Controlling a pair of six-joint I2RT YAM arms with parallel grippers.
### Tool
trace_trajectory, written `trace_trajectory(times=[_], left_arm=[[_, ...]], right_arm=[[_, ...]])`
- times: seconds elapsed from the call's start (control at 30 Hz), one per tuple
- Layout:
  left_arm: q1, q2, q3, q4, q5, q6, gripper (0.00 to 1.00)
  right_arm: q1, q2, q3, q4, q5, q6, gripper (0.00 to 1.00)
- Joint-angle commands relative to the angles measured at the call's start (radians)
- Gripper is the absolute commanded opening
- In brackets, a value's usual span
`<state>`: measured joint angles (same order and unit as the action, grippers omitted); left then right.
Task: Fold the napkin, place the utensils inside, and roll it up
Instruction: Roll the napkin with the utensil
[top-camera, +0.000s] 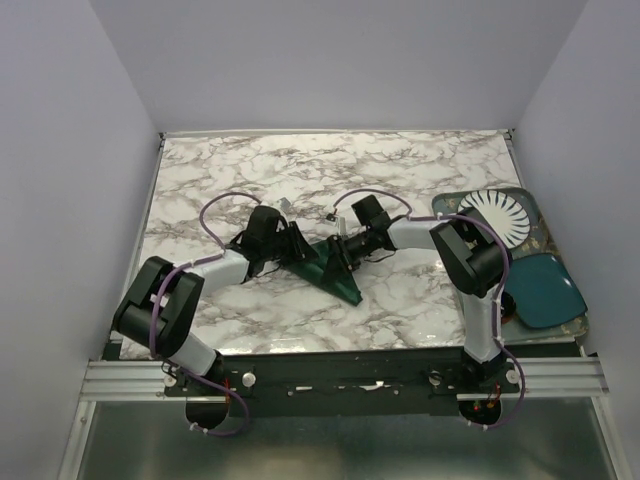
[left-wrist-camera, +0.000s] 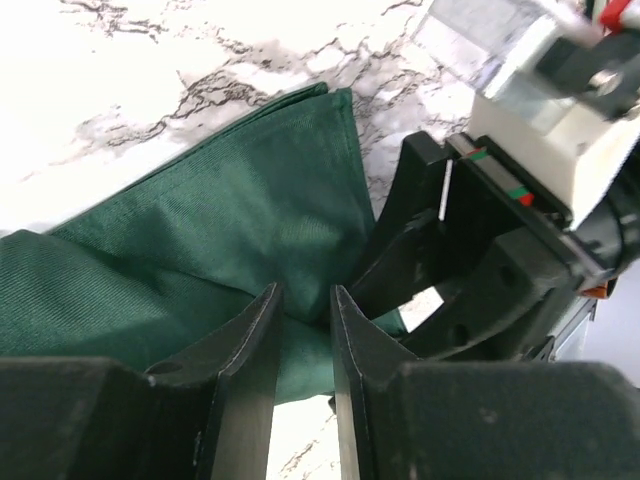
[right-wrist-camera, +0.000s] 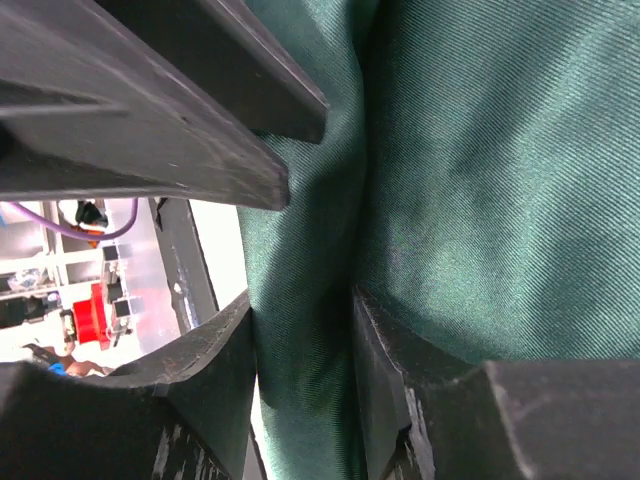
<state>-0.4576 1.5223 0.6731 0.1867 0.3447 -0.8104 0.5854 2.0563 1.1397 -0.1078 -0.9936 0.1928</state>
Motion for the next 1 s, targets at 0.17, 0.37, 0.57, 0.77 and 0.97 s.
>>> trace_trajectory(times=[0.17, 0.37, 0.57, 0.77, 0.97], left_arm=[[-0.006, 0.067, -0.044, 0.086, -0.012, -0.004, 0.33], [-0.009, 0.102, -0.067, 0.123, -0.016, -0.012, 0.31], [-0.009, 0.108, -0.064, 0.132, -0.019, -0.016, 0.31], [-0.01, 0.11, -0.058, 0.126, -0.018, -0.019, 0.3], [-0.009, 0.139, -0.056, 0.14, -0.003, -0.058, 0.3]], right_arm=[[0.004, -0.062, 0.018, -0.208, 0.289, -0.07, 0.46], [0.031, -0.177, 0.066, -0.36, 0.452, -0.095, 0.57], [0.2, -0.326, 0.057, -0.377, 0.898, -0.121, 0.71], [0.372, -0.323, 0.045, -0.3, 1.205, -0.127, 0.79], [0.468, -0.233, 0.057, -0.237, 1.339, -0.156, 0.79]])
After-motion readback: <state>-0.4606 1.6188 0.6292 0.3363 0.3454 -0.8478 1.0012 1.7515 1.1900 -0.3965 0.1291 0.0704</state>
